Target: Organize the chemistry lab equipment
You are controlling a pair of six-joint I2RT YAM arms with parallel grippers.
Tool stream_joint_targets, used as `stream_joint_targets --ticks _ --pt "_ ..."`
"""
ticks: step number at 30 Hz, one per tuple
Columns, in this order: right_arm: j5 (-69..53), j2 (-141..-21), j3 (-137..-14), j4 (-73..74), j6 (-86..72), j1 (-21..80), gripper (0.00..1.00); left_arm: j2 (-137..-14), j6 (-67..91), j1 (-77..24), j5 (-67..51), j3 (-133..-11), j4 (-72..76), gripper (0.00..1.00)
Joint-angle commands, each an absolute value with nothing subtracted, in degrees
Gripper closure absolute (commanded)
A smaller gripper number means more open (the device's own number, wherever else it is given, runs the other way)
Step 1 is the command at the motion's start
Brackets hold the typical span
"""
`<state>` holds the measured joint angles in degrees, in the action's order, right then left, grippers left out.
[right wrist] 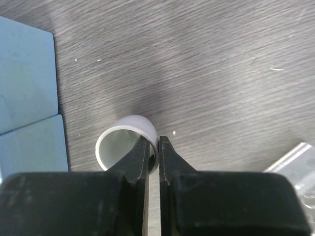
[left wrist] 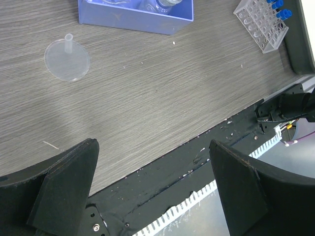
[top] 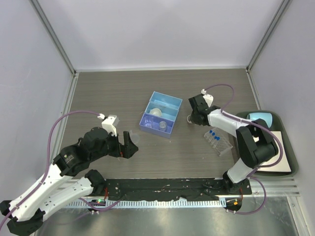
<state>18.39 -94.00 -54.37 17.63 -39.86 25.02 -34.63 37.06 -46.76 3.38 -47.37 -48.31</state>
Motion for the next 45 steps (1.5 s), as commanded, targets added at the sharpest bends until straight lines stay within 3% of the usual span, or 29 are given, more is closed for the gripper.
stream_joint_targets --ticks 1,11,20,29,45 --pt "22.5 -86.6 -56.8 20.6 -37.9 25.2 0.99 -34.3 36.8 -47.0 2.8 -47.0 -47.1 0.00" --pt "22.5 -80.9 -62.9 25.0 -37.5 30.3 0.99 -33.7 36.8 -47.0 2.5 -46.9 -46.9 0.00" --pt "21.1 -93.0 -75.5 26.7 -37.3 38.1 0.99 -33.4 36.7 -47.2 2.4 -46.9 -47.0 0.00" --pt "20.4 -103.6 -83.7 28.1 -36.7 38.6 0.99 -33.1 36.8 -48.4 2.9 -47.1 -47.4 0.00" --pt "18.1 -110.7 -84.0 30.0 -36.3 37.8 0.99 -32.3 36.9 -48.9 3.1 -46.8 -47.0 0.00"
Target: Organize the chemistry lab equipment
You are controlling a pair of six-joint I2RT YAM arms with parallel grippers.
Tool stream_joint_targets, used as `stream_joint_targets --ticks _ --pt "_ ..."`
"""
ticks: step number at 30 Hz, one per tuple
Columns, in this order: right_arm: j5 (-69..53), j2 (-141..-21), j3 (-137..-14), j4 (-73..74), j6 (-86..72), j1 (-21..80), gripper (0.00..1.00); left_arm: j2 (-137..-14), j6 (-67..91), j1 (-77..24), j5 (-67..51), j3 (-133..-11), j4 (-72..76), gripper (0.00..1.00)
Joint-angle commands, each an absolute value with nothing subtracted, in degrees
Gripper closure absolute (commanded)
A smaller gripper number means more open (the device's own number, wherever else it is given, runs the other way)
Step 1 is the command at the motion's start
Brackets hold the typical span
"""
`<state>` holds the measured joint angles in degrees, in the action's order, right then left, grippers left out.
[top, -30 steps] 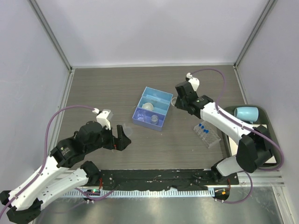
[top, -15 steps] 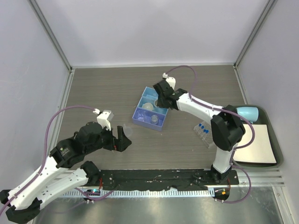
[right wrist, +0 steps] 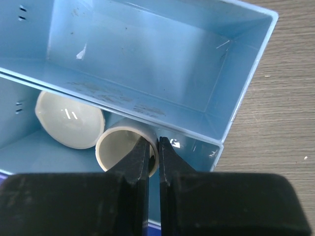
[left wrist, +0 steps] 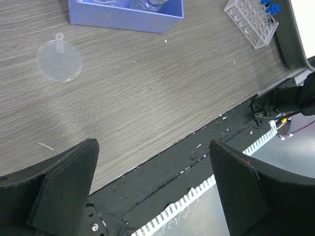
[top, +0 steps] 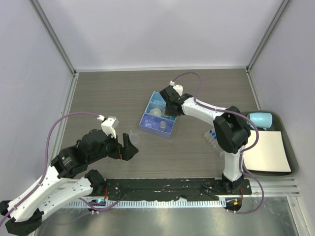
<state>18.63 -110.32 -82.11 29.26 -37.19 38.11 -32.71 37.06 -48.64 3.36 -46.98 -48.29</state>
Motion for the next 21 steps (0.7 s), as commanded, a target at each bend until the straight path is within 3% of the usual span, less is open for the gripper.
stream_joint_targets --ticks 1,7,13,21 --pt "17.8 -111.0 -83.8 30.0 -36.4 37.6 0.99 -32.5 36.8 -48.8 3.1 -46.8 -47.0 0.00" --pt "17.8 -111.4 -82.9 30.1 -36.3 37.4 0.98 -32.3 36.9 -49.0 3.3 -46.8 -47.1 0.00" --pt "18.1 -110.8 -82.3 30.2 -36.2 37.4 0.74 -32.5 36.9 -49.0 3.3 -46.8 -47.1 0.00" --pt "18.9 -109.2 -83.7 31.6 -36.0 37.4 0.73 -32.8 37.0 -49.0 3.4 -46.8 -47.0 0.00"
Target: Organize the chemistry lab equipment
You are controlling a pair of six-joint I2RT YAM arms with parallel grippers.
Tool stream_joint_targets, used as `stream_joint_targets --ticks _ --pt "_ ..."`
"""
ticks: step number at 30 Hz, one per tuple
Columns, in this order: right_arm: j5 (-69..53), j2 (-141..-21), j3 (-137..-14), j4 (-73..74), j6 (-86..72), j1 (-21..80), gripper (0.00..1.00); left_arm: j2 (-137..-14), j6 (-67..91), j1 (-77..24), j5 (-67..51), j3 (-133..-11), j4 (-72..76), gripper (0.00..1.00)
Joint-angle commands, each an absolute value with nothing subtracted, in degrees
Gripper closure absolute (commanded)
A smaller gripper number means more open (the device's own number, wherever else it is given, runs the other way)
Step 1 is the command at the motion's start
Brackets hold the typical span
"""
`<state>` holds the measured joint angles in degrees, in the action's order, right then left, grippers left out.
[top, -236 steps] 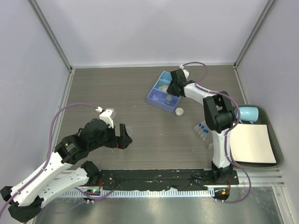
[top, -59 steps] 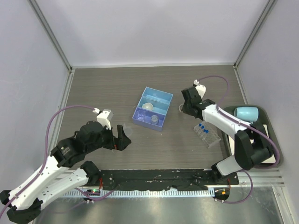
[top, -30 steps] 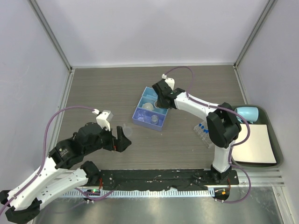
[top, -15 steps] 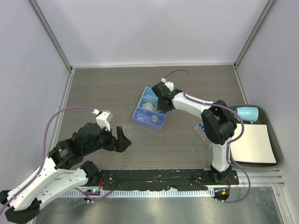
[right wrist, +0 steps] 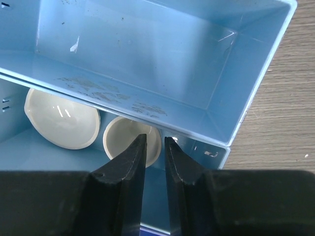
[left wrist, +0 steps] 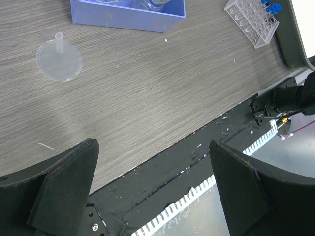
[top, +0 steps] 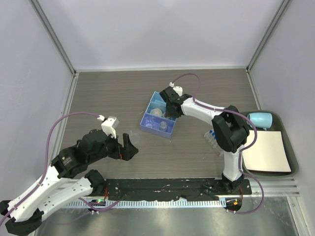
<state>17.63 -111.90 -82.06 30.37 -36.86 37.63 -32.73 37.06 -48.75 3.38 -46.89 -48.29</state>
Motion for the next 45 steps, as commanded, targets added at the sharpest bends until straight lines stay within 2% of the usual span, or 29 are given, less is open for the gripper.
stream_joint_targets --ticks 1,10,16,21,34,45 --pt "19.2 -108.6 -83.8 31.8 -36.0 37.4 0.73 -32.8 37.0 -49.0 3.4 -46.8 -47.0 0.00" --pt "28.5 -101.8 -90.9 38.5 -33.4 40.7 0.72 -33.3 37.1 -49.0 3.5 -46.8 -47.0 0.00" --pt "33.0 -99.0 -95.2 41.5 -31.9 46.8 0.68 -33.4 37.2 -49.0 4.0 -46.8 -47.0 0.00" --pt "25.3 -97.9 -94.6 36.2 -31.5 51.7 0.58 -33.5 38.1 -49.0 6.2 -47.0 -47.9 0.00" --pt "9.5 -112.3 -103.6 33.1 -30.8 58.5 0.52 -29.7 39.4 -49.0 9.6 -47.0 -49.0 0.02" --pt "8.6 -117.2 -105.2 34.4 -30.8 61.9 0.51 -28.7 39.7 -49.0 10.5 -47.0 -49.1 0.02"
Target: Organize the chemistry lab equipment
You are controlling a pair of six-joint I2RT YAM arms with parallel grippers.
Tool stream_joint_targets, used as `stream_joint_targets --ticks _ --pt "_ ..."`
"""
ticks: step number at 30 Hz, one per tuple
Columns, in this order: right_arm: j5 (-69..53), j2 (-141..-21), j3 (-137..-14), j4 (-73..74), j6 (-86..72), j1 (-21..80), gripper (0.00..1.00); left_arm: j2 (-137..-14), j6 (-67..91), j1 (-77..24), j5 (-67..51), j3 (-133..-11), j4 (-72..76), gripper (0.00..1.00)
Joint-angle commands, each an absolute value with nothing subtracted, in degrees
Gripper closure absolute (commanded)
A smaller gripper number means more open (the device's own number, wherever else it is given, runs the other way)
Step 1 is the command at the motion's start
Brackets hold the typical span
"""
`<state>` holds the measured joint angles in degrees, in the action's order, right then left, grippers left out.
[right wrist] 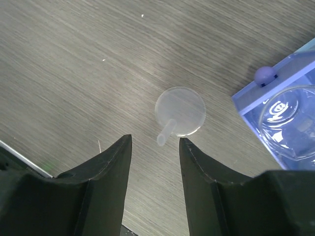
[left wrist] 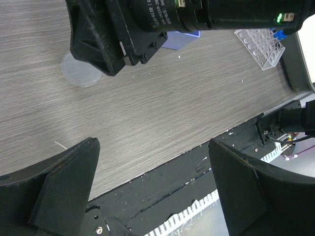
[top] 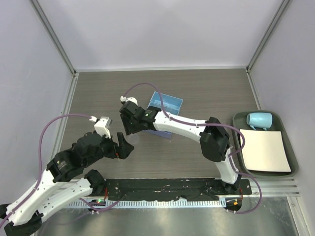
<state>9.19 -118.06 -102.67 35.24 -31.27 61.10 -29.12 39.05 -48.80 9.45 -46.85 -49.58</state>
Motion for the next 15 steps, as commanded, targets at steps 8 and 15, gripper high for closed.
stream_joint_targets --ticks 8,15 --pt "9.4 -118.6 -105.0 34.5 -30.8 62.6 0.51 -28.4 39.7 -49.0 10.3 -46.9 -49.0 0.01" --pt "12.8 -120.8 -107.8 37.0 -30.4 62.5 0.53 -27.9 39.6 -49.3 10.2 -46.9 -49.1 0.01"
